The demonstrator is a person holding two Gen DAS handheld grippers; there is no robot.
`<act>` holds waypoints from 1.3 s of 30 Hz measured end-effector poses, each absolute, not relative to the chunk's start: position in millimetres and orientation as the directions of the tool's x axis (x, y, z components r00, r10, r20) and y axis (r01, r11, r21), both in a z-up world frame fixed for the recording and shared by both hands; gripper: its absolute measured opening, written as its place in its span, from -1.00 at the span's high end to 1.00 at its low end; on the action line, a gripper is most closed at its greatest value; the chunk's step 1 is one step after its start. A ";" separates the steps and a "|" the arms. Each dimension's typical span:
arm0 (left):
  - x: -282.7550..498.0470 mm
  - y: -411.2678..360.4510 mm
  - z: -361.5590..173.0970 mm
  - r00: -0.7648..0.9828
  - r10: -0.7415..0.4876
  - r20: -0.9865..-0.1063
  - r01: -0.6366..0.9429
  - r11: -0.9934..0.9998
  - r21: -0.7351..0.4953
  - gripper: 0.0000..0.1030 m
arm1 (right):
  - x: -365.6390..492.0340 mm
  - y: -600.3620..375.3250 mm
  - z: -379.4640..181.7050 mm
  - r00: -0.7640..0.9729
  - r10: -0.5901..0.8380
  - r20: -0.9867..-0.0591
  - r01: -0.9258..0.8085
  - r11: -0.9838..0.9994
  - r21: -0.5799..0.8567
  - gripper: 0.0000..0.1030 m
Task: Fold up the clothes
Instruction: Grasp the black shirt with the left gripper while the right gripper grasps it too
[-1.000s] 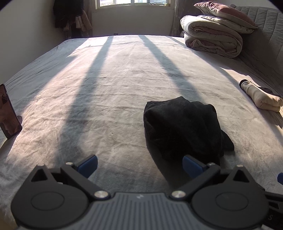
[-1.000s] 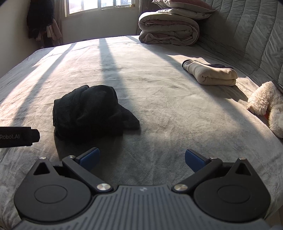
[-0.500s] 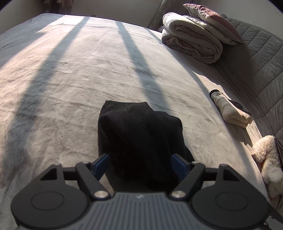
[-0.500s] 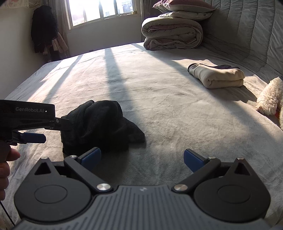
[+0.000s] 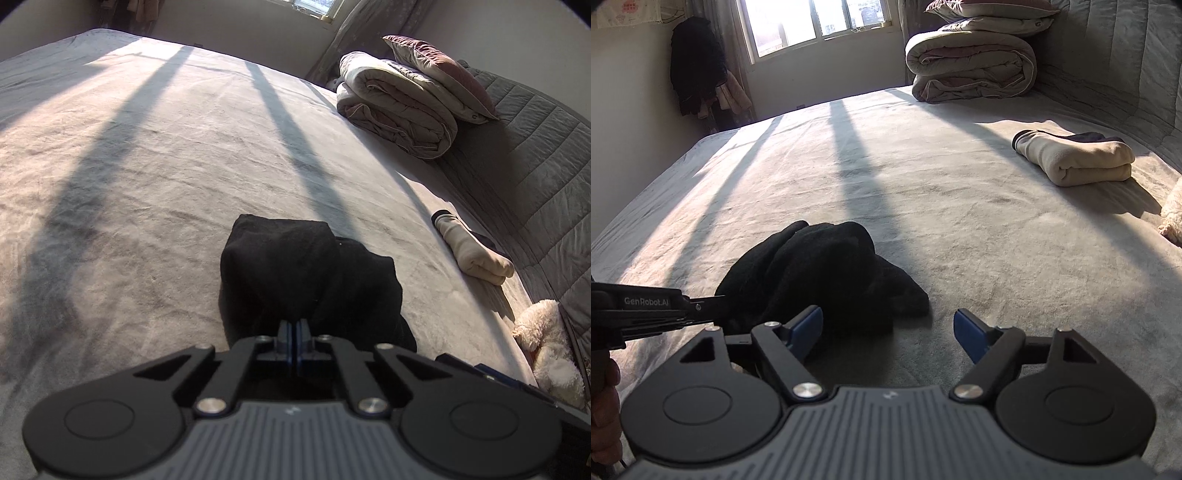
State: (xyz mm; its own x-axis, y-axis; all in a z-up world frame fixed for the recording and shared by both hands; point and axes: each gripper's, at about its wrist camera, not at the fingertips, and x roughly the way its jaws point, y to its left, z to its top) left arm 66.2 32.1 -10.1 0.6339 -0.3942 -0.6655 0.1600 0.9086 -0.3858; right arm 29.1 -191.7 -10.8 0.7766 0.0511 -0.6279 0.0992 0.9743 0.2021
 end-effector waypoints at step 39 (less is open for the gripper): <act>22.7 131.7 -17.0 0.634 -0.326 -0.701 0.084 0.930 -0.357 -0.54 | 96.0 -184.1 -43.9 0.614 0.546 -0.571 0.032 0.705 0.709 0.36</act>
State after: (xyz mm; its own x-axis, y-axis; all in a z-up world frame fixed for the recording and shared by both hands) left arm 22.7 131.7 -17.0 0.6340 -0.3261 -0.7013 0.0838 0.9304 -0.3569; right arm 96.0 -184.1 -43.9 0.6137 0.5455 -0.5707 0.0324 0.7049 0.7086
